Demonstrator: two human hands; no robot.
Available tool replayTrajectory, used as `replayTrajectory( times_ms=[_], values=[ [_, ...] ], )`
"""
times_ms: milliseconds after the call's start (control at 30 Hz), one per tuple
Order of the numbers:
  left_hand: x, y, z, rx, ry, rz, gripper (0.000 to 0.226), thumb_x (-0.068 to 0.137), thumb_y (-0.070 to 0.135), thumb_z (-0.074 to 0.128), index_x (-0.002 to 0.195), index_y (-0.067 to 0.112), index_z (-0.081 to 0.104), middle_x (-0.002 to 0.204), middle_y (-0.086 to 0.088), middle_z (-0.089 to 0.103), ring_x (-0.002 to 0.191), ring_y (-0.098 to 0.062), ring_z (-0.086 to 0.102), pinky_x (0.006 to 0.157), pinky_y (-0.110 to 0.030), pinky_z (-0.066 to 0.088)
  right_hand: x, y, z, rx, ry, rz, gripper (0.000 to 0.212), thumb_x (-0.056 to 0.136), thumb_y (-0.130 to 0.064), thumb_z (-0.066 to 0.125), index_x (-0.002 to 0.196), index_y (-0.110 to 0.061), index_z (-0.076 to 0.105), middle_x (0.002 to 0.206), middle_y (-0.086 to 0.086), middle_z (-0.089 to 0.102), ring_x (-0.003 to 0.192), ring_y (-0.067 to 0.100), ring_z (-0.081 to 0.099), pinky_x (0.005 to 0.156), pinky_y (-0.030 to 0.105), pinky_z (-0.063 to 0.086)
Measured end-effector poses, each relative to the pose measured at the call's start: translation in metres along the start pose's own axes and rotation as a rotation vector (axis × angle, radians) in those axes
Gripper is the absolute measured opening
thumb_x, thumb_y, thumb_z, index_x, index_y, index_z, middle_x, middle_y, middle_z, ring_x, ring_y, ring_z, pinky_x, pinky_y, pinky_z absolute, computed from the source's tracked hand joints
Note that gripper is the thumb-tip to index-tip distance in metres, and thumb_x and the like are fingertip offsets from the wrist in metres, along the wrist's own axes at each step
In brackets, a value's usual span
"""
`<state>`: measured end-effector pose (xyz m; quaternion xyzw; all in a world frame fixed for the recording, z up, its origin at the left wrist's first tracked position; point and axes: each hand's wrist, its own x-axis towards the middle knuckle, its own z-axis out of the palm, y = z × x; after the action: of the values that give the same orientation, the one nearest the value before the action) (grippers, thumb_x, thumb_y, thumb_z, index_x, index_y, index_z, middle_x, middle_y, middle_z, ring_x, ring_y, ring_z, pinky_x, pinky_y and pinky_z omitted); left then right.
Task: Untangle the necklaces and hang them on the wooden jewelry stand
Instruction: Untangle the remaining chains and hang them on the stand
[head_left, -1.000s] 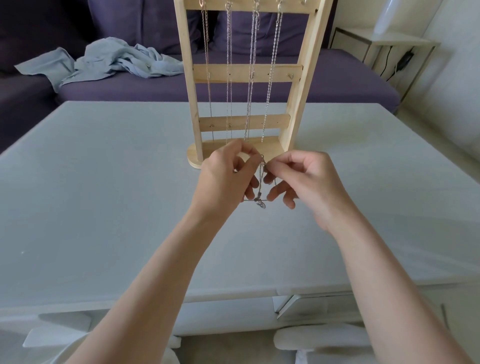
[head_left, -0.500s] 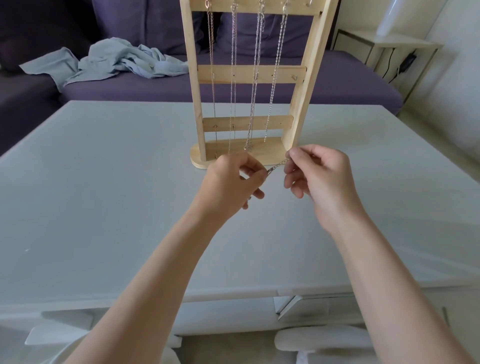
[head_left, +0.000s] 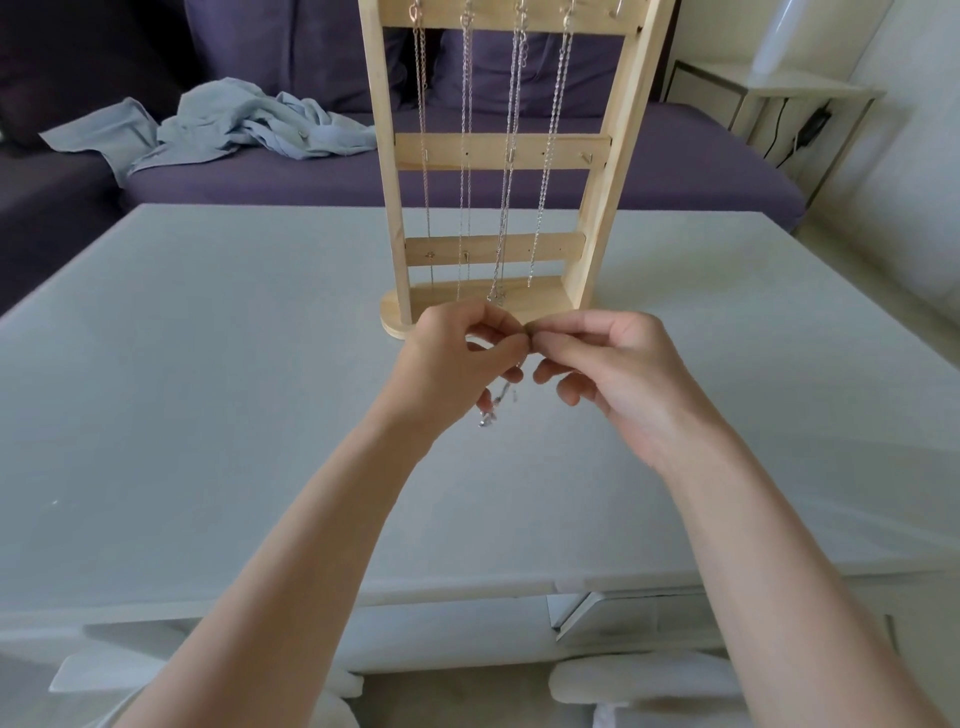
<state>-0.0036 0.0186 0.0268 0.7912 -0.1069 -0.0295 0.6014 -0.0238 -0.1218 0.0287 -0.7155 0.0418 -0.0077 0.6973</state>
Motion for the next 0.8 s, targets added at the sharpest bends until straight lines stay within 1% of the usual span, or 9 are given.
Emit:
replayTrajectory(
  times_ms=[100,200,300,400,500,533,600,700,800],
  values=[
    [-0.0018,0.0008,-0.0009,-0.037,-0.005,-0.008,0.014,0.087,0.004,0.062,0.076,0.013,0.061,0.076,0.003,0.063,0.059,0.001,0.061,0.043,-0.014,0.041,0.0011,0.0003,-0.0017,0.002,0.014,0.012,0.010,0.084,0.002,0.063,0.079,-0.005,0.069,0.066,0.002,0.067,0.054,0.010,0.059,0.046,0.017,0.041],
    [-0.0022,0.0026,-0.0032,-0.146,-0.024,-0.076,0.011,0.088,0.006,0.061,0.079,0.011,0.060,0.078,0.001,0.065,0.064,0.000,0.064,0.046,-0.015,0.044,0.0007,-0.0005,-0.0031,-0.048,0.008,-0.026,0.009,0.085,0.002,0.063,0.079,-0.004,0.068,0.067,0.005,0.065,0.050,0.007,0.058,0.047,0.016,0.042],
    [-0.0018,0.0032,-0.0076,-0.222,-0.030,-0.129,0.013,0.090,0.008,0.060,0.077,0.011,0.060,0.075,0.000,0.069,0.067,-0.003,0.066,0.048,-0.014,0.044,0.0000,-0.0015,-0.0050,-0.134,0.001,-0.064,0.008,0.083,0.001,0.065,0.079,-0.005,0.069,0.068,0.004,0.064,0.050,0.006,0.055,0.046,0.016,0.041],
    [-0.0023,0.0015,-0.0085,-0.242,-0.018,-0.132,0.012,0.090,0.006,0.060,0.078,0.009,0.061,0.073,-0.003,0.072,0.068,-0.006,0.068,0.051,-0.015,0.047,-0.0007,-0.0011,-0.0034,-0.201,0.014,-0.084,0.012,0.081,-0.002,0.069,0.077,-0.013,0.071,0.069,-0.001,0.065,0.052,0.007,0.054,0.044,0.019,0.041],
    [-0.0030,0.0006,-0.0056,-0.242,0.002,-0.130,0.011,0.089,0.006,0.061,0.078,0.009,0.061,0.067,-0.002,0.072,0.063,-0.008,0.069,0.052,-0.015,0.049,-0.0002,0.0001,0.0002,-0.241,0.011,-0.126,0.014,0.079,-0.004,0.071,0.076,-0.018,0.072,0.063,-0.003,0.066,0.054,0.014,0.054,0.047,0.022,0.042],
    [-0.0030,0.0003,-0.0048,-0.238,0.012,-0.126,0.012,0.089,0.005,0.061,0.078,0.009,0.061,0.064,-0.001,0.071,0.062,-0.008,0.069,0.052,-0.015,0.049,0.0009,0.0002,0.0004,-0.279,0.022,-0.145,0.014,0.079,-0.006,0.072,0.075,-0.019,0.072,0.060,-0.002,0.065,0.052,0.016,0.053,0.049,0.022,0.043],
    [-0.0033,-0.0007,-0.0038,-0.233,0.027,-0.113,0.012,0.088,0.004,0.061,0.077,0.008,0.060,0.060,0.001,0.070,0.059,-0.007,0.068,0.052,-0.014,0.049,0.0021,0.0003,0.0005,-0.352,0.028,-0.169,0.013,0.078,-0.011,0.073,0.073,-0.023,0.071,0.052,-0.005,0.061,0.044,0.013,0.049,0.051,0.018,0.041],
    [-0.0038,-0.0034,-0.0035,-0.208,0.035,-0.113,0.012,0.088,0.003,0.061,0.077,0.006,0.061,0.060,-0.001,0.070,0.057,-0.009,0.067,0.053,-0.016,0.050,0.0013,0.0012,0.0019,-0.423,0.011,-0.186,0.013,0.077,-0.013,0.075,0.072,-0.024,0.070,0.052,-0.002,0.060,0.038,0.008,0.045,0.048,0.016,0.038],
    [-0.0033,-0.0025,-0.0046,-0.194,0.012,-0.131,0.012,0.089,0.004,0.060,0.078,0.006,0.061,0.063,-0.004,0.071,0.056,-0.011,0.066,0.055,-0.020,0.054,0.0018,0.0024,0.0018,-0.407,0.039,-0.179,0.013,0.079,-0.012,0.072,0.068,-0.020,0.070,0.055,0.000,0.061,0.042,0.011,0.048,0.050,0.017,0.040]
  ],
)
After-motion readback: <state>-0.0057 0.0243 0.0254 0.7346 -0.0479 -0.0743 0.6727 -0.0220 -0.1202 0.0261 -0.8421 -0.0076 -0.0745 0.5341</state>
